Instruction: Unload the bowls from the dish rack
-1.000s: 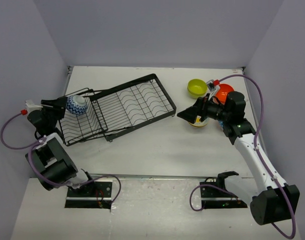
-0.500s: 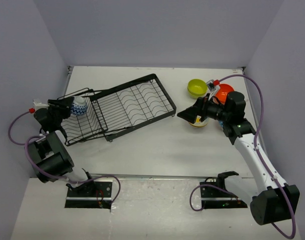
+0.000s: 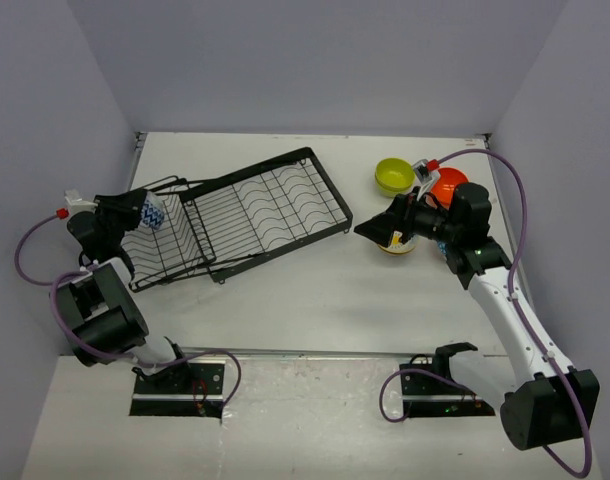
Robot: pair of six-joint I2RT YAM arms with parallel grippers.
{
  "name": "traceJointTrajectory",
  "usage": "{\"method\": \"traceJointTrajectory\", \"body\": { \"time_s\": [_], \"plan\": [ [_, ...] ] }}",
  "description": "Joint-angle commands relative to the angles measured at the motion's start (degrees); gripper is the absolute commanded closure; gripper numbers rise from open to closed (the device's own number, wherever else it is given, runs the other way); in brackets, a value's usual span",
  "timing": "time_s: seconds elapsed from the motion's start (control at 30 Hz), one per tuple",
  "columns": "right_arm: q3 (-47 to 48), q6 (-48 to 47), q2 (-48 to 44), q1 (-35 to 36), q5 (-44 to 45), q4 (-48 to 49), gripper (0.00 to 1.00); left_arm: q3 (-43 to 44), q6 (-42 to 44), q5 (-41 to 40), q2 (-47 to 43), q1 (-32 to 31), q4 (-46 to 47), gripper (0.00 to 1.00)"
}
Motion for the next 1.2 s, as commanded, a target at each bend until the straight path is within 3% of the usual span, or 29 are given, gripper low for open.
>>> {"method": "traceJointTrajectory", "body": {
  "time_s": [0.0,0.1,0.17,0.53,0.73,0.83,0.93,0.97,1.07,1.17],
  "plan": [
    [0.0,-1.2,0.1,0.2,0.4,1.1,0.01,2.1,2.4,-0.2,-1.4,-0.5,-1.0,0.87],
    [-0.1,-1.3,-0.1,0.2,0.5,1.0,0.01,3.0,3.7,-0.7,-1.6,-1.0,-2.6,0.9],
    [-0.2,-1.3,-0.2,0.3,0.6,0.9,0.01,3.3,3.9,-0.3,-0.9,-1.1,-2.8,1.0],
    [0.0,-1.4,-0.3,0.3,0.7,0.7,0.01,6.7,0.0,8.6,-2.2,-2.1,7.0,1.0],
    [0.1,-1.8,-0.6,0.3,1.0,0.3,0.01,14.3,10.8,7.2,-9.0,-3.2,-7.4,1.0],
    [0.6,-1.9,-1.0,0.3,2.2,-0.3,0.01,15.9,14.2,10.8,-10.9,-4.0,-8.1,1.0],
    [1.6,-0.6,-2.2,0.3,3.9,-0.3,0.01,21.8,22.7,13.7,-13.6,-9.9,-12.0,1.0],
    [2.1,0.2,-2.7,0.3,4.8,-0.8,0.01,24.3,33.4,9.9,-15.4,-16.2,-22.1,1.0],
    [7.8,0.0,-4.5,0.3,11.9,-7.0,0.01,32.8,52.0,0.0,-16.6,-34.6,-38.0,1.0],
    [12.2,-1.4,-6.8,0.3,19.8,-13.0,0.01,33.7,59.1,0.4,-17.6,-46.4,-40.4,1.0]
  ]
}}
